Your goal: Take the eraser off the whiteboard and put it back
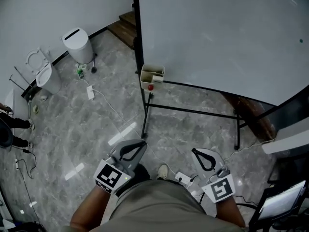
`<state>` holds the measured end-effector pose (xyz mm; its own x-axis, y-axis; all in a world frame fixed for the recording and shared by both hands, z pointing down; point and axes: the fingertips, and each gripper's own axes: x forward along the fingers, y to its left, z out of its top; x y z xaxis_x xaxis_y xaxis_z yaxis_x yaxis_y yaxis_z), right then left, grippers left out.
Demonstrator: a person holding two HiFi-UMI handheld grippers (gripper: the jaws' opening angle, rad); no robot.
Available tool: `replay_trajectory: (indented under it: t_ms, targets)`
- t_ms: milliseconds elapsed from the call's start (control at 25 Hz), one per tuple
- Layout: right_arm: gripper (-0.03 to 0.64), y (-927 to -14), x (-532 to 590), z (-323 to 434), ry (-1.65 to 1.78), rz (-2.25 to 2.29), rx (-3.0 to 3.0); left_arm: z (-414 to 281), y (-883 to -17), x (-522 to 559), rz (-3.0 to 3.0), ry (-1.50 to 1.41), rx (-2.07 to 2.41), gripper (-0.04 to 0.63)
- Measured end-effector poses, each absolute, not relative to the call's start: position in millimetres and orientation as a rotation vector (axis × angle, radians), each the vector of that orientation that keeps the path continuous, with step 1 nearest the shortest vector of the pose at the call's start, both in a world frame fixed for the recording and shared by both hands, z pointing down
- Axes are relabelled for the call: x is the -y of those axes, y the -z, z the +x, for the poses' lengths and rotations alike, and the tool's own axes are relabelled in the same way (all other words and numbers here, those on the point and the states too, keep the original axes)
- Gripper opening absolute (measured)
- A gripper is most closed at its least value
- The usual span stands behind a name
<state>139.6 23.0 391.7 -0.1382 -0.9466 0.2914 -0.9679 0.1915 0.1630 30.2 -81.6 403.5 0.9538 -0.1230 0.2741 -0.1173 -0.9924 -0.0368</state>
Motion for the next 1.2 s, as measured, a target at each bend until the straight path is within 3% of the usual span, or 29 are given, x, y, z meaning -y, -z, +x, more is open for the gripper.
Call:
replay_trajectory:
  t_ms: [480, 800, 1200]
  targets:
    - [0.003, -390.4, 25.9, 193.8, -0.178, 2.013, 1.900, 119.9, -418.5, 215.1, -2.996, 0.446, 0.010, 0.149]
    - [0.003, -403.8, 66.4, 202.7, -0.225, 2.117, 1.763, 180.4, -445.1, 295.6, -2.862, 0.549, 0.156, 0.198]
    - [0.003, -421.0, 78.2, 198.6, -0.343, 2.262, 1.569, 228.4, -499.5, 320.2, -2.632, 0.691, 0.408, 0.255]
